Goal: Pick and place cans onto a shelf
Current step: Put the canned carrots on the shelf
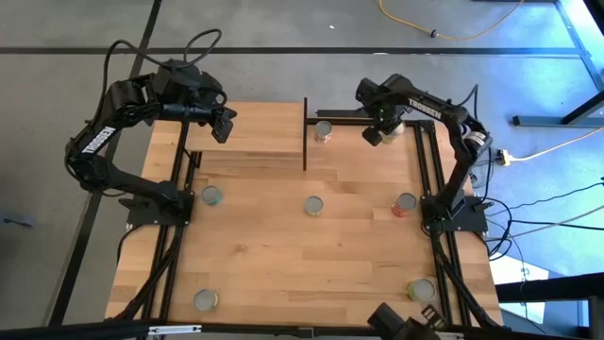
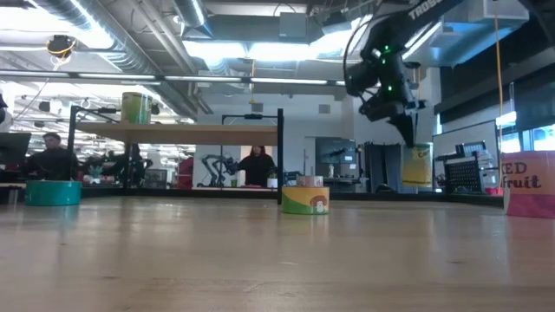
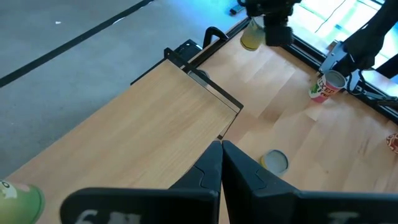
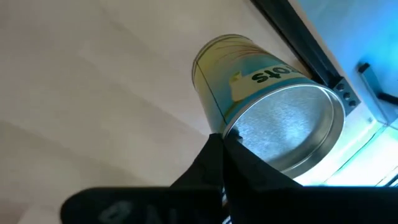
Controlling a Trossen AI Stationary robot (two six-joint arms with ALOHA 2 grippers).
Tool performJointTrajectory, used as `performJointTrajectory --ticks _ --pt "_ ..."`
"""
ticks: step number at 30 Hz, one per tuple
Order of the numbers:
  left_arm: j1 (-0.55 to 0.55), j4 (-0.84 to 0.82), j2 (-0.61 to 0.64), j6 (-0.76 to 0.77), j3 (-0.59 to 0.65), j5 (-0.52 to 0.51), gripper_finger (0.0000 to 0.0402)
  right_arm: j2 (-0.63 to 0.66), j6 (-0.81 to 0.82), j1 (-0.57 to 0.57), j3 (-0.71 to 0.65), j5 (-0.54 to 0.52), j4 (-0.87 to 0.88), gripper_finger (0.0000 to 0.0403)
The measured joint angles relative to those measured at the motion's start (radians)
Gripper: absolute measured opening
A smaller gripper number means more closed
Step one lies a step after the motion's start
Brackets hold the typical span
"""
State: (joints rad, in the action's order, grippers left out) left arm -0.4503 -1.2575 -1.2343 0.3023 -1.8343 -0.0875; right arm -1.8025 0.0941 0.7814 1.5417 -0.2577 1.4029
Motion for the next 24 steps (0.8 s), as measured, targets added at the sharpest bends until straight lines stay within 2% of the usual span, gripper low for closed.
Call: performJointTrajectory --ticks 5,10,17,24 --pt "0.000 0.000 0.000 0.000 0.000 0.000 0.0000 0.057 0.006 -0.058 0.054 -0.010 0.094 0.0000" --pt "0.000 -0.001 0.000 -0.001 0.000 0.000 0.0000 0.086 0.034 -0.128 0.187 -0.025 0.174 0.0000" --pt "0.000 -0.006 0.000 -0.001 0.000 0.000 0.0000 0.078 0.011 -0.251 0.405 0.013 0.167 0.0000" --pt "0.000 -0.007 0.000 -0.001 0.000 0.003 0.0000 0.070 0.029 -0.394 0.549 0.016 0.170 0.0000"
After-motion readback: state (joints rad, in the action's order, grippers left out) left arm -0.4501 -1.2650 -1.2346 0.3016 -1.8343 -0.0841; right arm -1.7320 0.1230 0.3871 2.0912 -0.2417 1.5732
